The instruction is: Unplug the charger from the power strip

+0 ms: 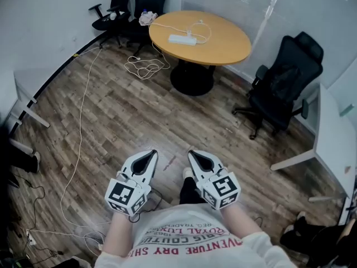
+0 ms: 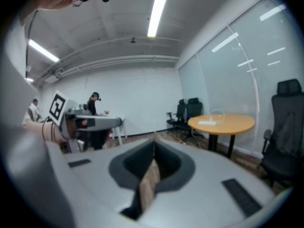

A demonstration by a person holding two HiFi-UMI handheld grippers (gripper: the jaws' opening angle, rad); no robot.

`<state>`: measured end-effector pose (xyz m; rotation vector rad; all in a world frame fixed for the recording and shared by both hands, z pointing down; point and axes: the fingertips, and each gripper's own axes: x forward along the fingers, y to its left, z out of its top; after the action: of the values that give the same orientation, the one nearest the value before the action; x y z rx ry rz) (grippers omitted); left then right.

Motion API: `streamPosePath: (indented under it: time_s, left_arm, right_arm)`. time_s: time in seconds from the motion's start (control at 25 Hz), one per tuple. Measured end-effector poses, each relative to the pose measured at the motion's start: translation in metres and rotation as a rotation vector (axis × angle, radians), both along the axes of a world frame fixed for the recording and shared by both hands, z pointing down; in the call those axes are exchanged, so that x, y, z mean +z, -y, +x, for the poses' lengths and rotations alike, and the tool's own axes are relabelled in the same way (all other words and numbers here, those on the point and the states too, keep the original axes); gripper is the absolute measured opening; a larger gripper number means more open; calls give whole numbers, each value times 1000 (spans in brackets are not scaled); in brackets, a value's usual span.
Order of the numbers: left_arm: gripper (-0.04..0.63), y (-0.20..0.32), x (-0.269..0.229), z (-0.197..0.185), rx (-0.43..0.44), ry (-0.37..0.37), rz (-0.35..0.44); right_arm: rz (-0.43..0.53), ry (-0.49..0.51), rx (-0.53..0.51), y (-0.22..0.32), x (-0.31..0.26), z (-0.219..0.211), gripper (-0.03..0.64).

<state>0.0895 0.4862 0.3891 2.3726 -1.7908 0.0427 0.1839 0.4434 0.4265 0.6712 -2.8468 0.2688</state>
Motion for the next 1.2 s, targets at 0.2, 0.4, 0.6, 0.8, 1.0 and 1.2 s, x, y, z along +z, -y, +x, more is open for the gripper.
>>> streamPosePath:
  time_s: [0.2, 0.4, 0.6, 0.8, 1.0, 1.2]
  left_arm:
    - [34, 82, -9, -8, -35, 3, -4]
    - [34, 168, -15, -1, -39, 55, 8]
    - [34, 229, -8, -9, -65, 27, -22]
    - [34, 275, 7, -14, 0, 63, -69]
    - [34, 329, 20, -50, 27, 26, -78]
    - [34, 401, 20, -113, 80, 22, -76]
  right_arm:
    - [33, -1, -42, 87, -11, -8, 29]
    - [47, -1, -71, 176, -16, -10, 29]
    - [-8, 16, -72, 243, -14, -15, 29]
    - [-81, 18, -26, 299, 5, -24, 29]
    - [-88, -24, 17, 345, 19, -57, 29]
    - [-82, -46, 86, 405, 21, -113, 29]
